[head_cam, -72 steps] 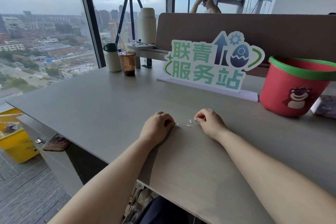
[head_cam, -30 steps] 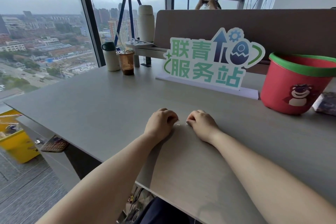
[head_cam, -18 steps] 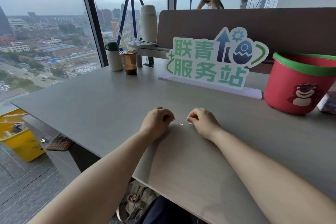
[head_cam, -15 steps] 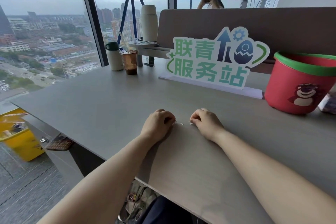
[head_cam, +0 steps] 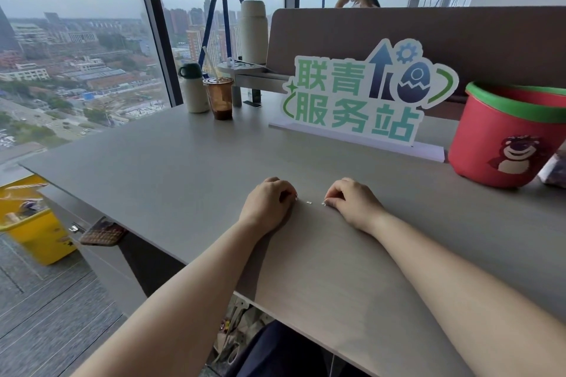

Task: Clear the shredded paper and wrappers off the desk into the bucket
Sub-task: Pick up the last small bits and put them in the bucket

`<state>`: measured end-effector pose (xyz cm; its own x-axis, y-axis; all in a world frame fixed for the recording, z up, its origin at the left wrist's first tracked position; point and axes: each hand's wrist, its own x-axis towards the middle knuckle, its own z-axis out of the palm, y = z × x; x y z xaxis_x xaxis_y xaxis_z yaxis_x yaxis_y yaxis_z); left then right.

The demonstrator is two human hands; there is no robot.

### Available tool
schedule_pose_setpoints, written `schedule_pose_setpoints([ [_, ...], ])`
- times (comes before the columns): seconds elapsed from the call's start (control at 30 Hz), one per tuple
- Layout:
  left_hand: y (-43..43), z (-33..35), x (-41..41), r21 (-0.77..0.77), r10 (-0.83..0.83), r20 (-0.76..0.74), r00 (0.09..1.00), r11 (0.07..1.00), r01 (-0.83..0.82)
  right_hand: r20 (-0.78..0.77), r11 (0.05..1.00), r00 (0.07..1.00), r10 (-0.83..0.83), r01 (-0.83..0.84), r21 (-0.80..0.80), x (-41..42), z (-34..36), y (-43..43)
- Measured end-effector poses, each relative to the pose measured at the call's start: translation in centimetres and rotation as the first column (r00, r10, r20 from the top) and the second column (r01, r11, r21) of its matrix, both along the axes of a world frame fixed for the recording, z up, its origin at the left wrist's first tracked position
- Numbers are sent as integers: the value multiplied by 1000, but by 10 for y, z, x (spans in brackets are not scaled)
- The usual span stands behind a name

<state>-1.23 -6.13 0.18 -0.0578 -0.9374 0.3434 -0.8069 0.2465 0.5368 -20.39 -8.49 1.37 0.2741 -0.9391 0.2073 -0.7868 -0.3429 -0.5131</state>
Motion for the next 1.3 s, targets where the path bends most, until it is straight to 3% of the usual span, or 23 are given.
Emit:
schedule_pose_setpoints([
  [0.17,1,1,0,0,19,26,999,1000,-19,-172,999,984,-33,35,5,6,-6,-1],
  [0.43,0,1,0,15,31,14,999,999,-31,103,998,993,-56,51,47,13,-1,-1],
  [0.87,3,2,0,-8,-39,0,999,999,39,106,994,989,103,-106,25,16,-1,1],
  [1.13,7,7,-3,52,5,-71,997,999,-1,87,998,995,56,-56,0,24,-3,4],
  [1.3,6,2,-1,22,-37,-37,999,999,38,72,996,995,71,-74,49,9,4,3],
])
